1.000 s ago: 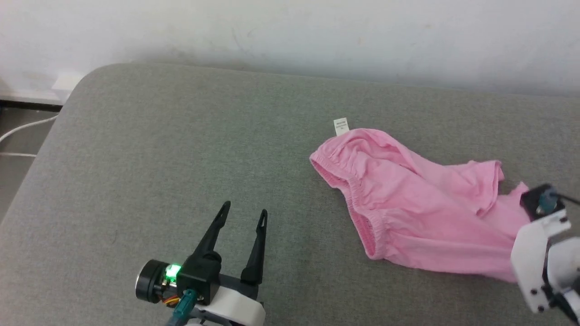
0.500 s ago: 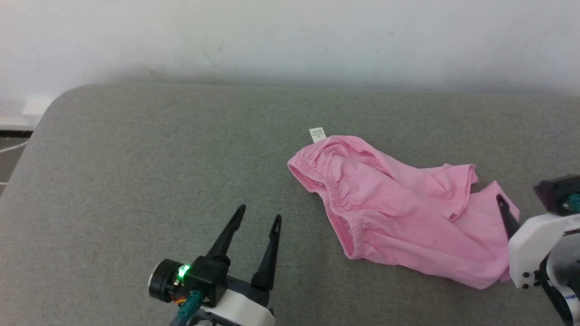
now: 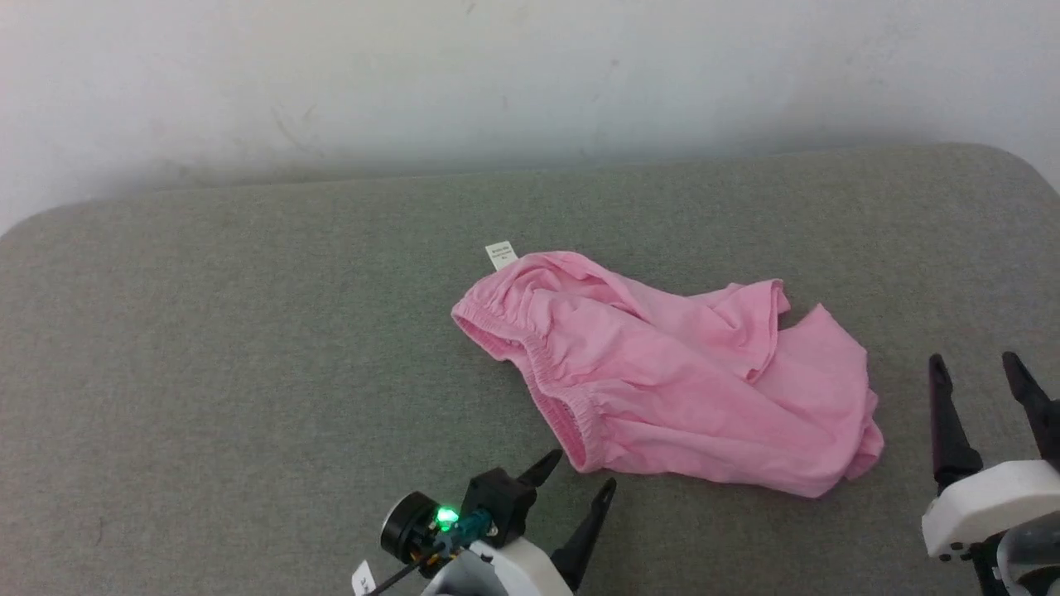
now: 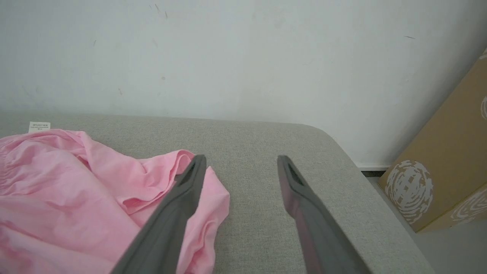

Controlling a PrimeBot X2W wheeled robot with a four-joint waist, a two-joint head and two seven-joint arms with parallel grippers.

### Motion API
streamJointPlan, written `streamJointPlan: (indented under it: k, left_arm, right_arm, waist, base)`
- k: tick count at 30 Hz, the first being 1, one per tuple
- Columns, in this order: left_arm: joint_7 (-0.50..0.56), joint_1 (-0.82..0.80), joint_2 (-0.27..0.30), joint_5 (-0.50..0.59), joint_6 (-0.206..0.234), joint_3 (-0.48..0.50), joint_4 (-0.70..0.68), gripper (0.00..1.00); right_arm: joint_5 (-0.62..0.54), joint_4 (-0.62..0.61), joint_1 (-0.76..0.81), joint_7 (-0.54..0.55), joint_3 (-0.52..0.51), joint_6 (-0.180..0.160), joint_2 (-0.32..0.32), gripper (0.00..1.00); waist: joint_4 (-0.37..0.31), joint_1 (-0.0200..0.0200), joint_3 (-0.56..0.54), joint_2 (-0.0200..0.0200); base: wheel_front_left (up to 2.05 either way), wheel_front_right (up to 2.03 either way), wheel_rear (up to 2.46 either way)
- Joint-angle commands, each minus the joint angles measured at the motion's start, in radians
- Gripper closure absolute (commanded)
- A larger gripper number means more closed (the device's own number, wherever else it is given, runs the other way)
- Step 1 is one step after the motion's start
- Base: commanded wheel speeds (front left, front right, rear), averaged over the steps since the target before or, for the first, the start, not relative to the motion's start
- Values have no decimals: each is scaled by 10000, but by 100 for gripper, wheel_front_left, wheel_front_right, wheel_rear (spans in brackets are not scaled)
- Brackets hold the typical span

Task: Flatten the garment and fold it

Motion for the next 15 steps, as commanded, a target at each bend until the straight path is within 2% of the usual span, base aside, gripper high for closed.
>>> streamJointPlan:
  k: [1, 13, 14, 15]
  left_arm:
    - [187, -436, -8, -112, -54, -16, 291, 0]
    - [481, -1503, -11, -205, 54, -65, 1642, 0]
    - [500, -1536, -11, -236, 45, -105, 1736, 75]
    - [486, -1565, -11, -263, 37, -140, 1806, 100]
  right_arm:
    - [-64, 108, 17, -155, 84, -17, 104, 0]
    - [14, 557, -222, -448, 327, -17, 223, 0]
    - [14, 597, -227, -460, 333, -17, 226, 0]
    - [12, 630, -231, -467, 351, -17, 229, 0]
  waist:
    - [-386, 0, 227, 0]
    - [-814, 0, 831, 0]
    - [-792, 0, 853, 0]
    - [-759, 0, 865, 0]
  base:
    - [0, 0, 0]
    - [0, 0, 0]
    - [0, 0, 0]
    - [0, 0, 0]
